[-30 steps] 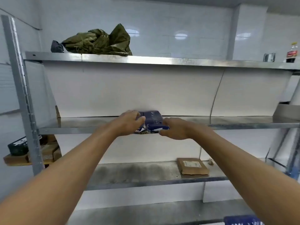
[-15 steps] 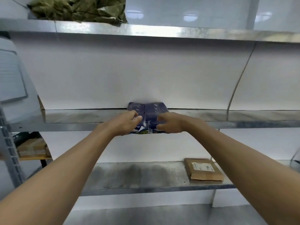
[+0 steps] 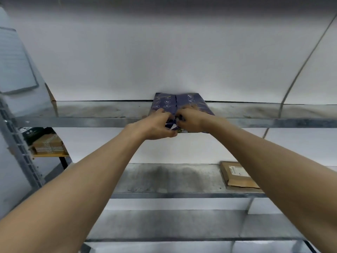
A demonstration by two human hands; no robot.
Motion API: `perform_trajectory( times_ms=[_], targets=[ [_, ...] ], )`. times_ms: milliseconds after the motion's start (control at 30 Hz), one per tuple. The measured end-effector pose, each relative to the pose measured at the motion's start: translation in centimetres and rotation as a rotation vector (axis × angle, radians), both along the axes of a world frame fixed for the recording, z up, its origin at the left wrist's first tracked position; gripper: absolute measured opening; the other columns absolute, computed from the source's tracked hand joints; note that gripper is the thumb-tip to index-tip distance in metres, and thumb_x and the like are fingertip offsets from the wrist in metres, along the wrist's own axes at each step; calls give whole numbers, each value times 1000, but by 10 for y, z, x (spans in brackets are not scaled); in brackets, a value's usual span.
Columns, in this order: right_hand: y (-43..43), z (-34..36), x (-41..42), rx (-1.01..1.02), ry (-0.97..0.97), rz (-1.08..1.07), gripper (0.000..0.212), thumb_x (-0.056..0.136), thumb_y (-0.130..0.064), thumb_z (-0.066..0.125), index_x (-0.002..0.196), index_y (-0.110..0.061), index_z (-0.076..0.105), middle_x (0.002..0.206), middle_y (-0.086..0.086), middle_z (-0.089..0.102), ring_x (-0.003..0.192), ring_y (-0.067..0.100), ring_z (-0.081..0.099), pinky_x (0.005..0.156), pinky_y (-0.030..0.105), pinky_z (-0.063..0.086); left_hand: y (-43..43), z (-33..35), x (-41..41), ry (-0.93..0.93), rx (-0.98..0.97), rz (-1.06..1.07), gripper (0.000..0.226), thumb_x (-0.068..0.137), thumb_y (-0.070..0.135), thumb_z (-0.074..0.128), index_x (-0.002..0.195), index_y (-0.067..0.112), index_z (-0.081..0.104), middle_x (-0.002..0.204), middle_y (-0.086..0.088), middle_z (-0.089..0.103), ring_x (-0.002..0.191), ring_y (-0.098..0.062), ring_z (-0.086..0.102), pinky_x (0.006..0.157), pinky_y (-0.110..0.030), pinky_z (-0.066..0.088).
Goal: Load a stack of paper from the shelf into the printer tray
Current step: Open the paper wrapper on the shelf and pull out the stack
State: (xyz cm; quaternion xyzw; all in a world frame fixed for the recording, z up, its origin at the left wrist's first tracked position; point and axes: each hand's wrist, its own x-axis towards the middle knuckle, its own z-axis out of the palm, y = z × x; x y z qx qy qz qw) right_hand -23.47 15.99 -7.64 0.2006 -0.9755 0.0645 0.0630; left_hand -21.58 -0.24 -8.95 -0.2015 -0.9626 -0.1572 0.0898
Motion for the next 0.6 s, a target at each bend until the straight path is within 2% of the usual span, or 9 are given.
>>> perform_trajectory(
  times_ms=[67, 167, 233, 267, 333, 400, 467, 533, 600],
  targets=[
    [0, 1, 0, -99, 23, 7, 13, 91, -23, 55, 90, -17, 66, 114, 12, 63, 107, 33, 53, 91, 48, 48, -2, -4, -4, 35, -18, 2, 39, 81, 35, 67, 118, 22, 61, 113, 1, 49, 104, -21, 50, 84, -33, 45],
    [1, 5, 2, -186, 14, 27, 19, 89, -16, 62, 92, -3, 74, 99, 14, 73, 95, 31, 62, 77, 39, 50, -4, -7, -5, 93, -29, 12, 35, 84, 31, 64, 118, 23, 63, 117, -2, 56, 107, -25, 53, 93, -44, 45],
    [3, 7, 1, -202, 18, -3, 20, 89, -13, 60, 80, -2, 75, 86, 15, 73, 88, 33, 62, 64, 34, 47, -5, -8, -5, 99, 4, 4, 33, 85, 29, 65, 117, 21, 65, 117, -4, 58, 105, -26, 55, 94, -46, 46],
    [3, 7, -1, -194, 25, -32, 25, 88, -12, 59, 68, -5, 71, 74, 13, 70, 81, 36, 58, 59, 31, 42, -5, -8, -4, 101, 28, -6, 33, 85, 28, 66, 117, 19, 66, 117, -6, 58, 104, -26, 56, 93, -46, 48],
    [3, 3, -8, -159, 38, -61, 35, 87, -14, 60, 52, -11, 59, 59, 6, 57, 77, 35, 47, 64, 32, 42, -6, -9, -2, 110, 74, -30, 34, 85, 24, 67, 118, 15, 67, 115, -7, 60, 101, -26, 58, 90, -44, 50],
    [5, 0, -11, -118, 65, -57, 26, 86, -21, 61, 62, -11, 64, 73, 7, 59, 91, 37, 51, 82, 44, 49, -6, -10, -2, 116, 108, -49, 33, 86, 21, 68, 117, 12, 68, 113, -8, 61, 98, -26, 59, 89, -42, 51],
    [4, 0, -12, -90, 95, -36, 18, 86, -22, 62, 69, -16, 68, 84, 4, 62, 105, 38, 52, 93, 55, 45, -7, -12, -3, 117, 129, -62, 32, 86, 18, 68, 116, 10, 69, 113, -9, 62, 98, -26, 59, 89, -38, 50],
    [3, 2, -13, -125, 85, -46, 20, 87, -15, 61, 70, -17, 71, 79, -2, 60, 113, 37, 50, 95, 58, 44, -8, -14, -3, 123, 147, -72, 32, 86, 17, 68, 117, 9, 69, 114, -8, 62, 99, -25, 60, 89, -34, 49],
    [-1, 3, -13, -134, 64, -80, 24, 86, -9, 57, 66, -10, 70, 74, 3, 58, 111, 42, 50, 96, 57, 45, -8, -17, -3, 131, 163, -73, 34, 85, 18, 69, 118, 9, 69, 114, -7, 62, 99, -24, 60, 88, -33, 49]
  ],
)
